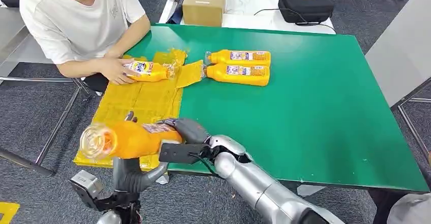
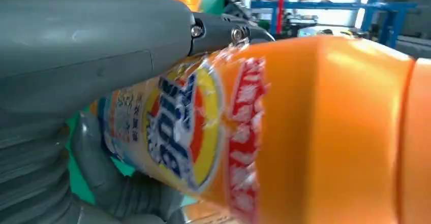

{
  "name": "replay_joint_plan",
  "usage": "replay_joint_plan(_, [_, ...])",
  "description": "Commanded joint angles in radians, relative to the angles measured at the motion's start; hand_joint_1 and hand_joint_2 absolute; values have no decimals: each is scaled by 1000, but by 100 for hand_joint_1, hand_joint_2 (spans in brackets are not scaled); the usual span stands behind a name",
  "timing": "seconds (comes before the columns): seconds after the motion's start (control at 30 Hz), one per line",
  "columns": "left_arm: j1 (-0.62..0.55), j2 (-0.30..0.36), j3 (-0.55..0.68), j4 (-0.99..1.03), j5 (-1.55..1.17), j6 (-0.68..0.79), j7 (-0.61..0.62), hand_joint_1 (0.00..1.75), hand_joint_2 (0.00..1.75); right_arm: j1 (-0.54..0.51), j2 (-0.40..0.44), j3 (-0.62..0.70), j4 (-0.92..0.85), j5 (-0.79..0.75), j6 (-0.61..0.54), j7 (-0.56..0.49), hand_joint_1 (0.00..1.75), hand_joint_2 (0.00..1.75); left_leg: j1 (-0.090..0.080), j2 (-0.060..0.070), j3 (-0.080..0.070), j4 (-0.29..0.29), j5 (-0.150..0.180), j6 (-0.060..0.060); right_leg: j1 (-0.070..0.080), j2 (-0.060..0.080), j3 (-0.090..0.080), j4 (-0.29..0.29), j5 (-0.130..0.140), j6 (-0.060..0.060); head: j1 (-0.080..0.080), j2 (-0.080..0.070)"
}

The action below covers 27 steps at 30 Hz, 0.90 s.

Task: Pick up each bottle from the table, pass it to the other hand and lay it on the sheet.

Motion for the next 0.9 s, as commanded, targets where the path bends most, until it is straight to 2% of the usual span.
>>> replay_joint_plan(0.03, [-55, -2, 32, 1, 74, -92, 34, 0, 175, 1, 1, 141, 84, 13, 7, -6, 161, 175, 2, -3, 6, -1, -2, -2, 2, -3, 7, -2, -2, -3, 0, 0])
replay_joint_plan(0.13, [-59, -4, 35, 32, 217, -201, 102, 0, 175, 8, 12, 141, 92, 6, -4, -26, 166, 175, 2, -2, 4, -1, -1, -2, 2, -2, 5, -1, -2, -2, 0, 0])
replay_joint_plan(0.17, [-60, -3, 34, 46, 263, -228, 128, 0, 175, 15, 16, 135, 91, -2, -5, -34, 175, 175, 1, -2, 3, -1, 0, -1, 1, -2, 3, -1, -1, -1, 0, 0])
replay_joint_plan(0.2, [-62, -2, 33, 59, 264, -230, 128, 19, 175, 23, 21, 134, 90, -4, -7, -39, 166, 175, 1, -2, 5, -1, -1, -2, 1, -2, 6, -1, -2, -2, 0, 0])
replay_joint_plan(0.23, [-65, -5, 34, 69, 265, -223, 129, 140, 175, 32, 23, 129, 83, -8, -15, -45, 161, 175, 1, -3, 4, -1, -1, -2, 1, -3, 5, -1, -1, -2, 0, 0])
replay_joint_plan(0.27, [-66, -6, 36, 71, 263, -216, 125, 175, 175, 37, 25, 128, 81, -9, -17, -46, 169, 175, 2, -3, 6, -1, -1, -2, 2, -3, 7, -1, -2, -3, 0, 0])
replay_joint_plan(0.37, [-74, -19, 39, 60, 234, -167, 94, 175, 175, 56, 28, 121, 61, -15, -31, -51, 173, 175, 1, -3, 3, -1, 0, -1, 1, -3, 4, -2, -1, -2, 0, 0])
replay_joint_plan(0.43, [-77, -26, 41, 49, 240, -158, 89, 175, 175, 67, 31, 115, 43, -21, -37, -58, 164, 175, 1, -3, 3, -1, 0, -1, 1, -3, 3, -1, -1, -2, 0, 0])
replay_joint_plan(0.47, [-77, -29, 40, 46, 245, -154, 88, 175, 175, 76, 32, 108, 31, -26, -43, -62, 68, 175, 2, -4, 5, -1, -1, -2, 2, -4, 6, -1, -2, -2, 0, 0])
replay_joint_plan(0.5, [-74, -32, 39, 42, 253, -147, 87, 175, 175, 93, 35, 95, 14, -36, -57, -67, 0, 175, 1, -3, 3, -1, -1, -1, 1, -3, 4, -1, -1, -2, 0, 0])
replay_joint_plan(0.57, [-55, -35, 32, 23, 259, -146, 84, 175, 175, 138, 37, 74, -31, -43, -92, -68, 0, 175, 2, -4, 7, -1, -2, -3, 2, -4, 8, -1, -4, -3, 0, 0])
replay_joint_plan(0.6, [-52, -35, 30, 22, 259, -146, 83, 175, 175, 142, 37, 75, -35, -42, -95, -67, 0, 175, 2, -3, 3, -1, -1, -1, 2, -4, 4, -1, -2, -2, 0, 0])
replay_joint_plan(0.63, [-40, -36, 27, 8, 255, -137, 77, 175, 175, 164, 31, 65, -68, -42, -114, -65, 0, 0, 2, -3, 5, -1, -2, -2, 2, -3, 6, -1, -3, -2, 0, 0])
replay_joint_plan(0.7, [-41, -37, 24, 0, 240, -113, 64, 175, 175, 175, 25, 51, -93, -43, -125, -66, 0, 0, 0, -3, 1, -1, -1, -1, 0, -2, 2, 0, -1, -1, 0, 0])
replay_joint_plan(0.73, [-53, -39, 27, 0, 229, -84, 53, 175, 175, 171, 23, 35, -101, -47, -138, -74, 0, 0, 1, -2, 4, 0, -2, -2, 1, -2, 5, -1, -3, -2, 1, 0])
replay_joint_plan(0.9, [-51, -32, 31, -21, 214, -57, 42, 175, 175, 204, 18, 9, -146, -45, -150, -85, 0, 0, 1, -3, 0, 0, 0, -1, 1, -3, 1, 0, -1, -1, 1, 0])
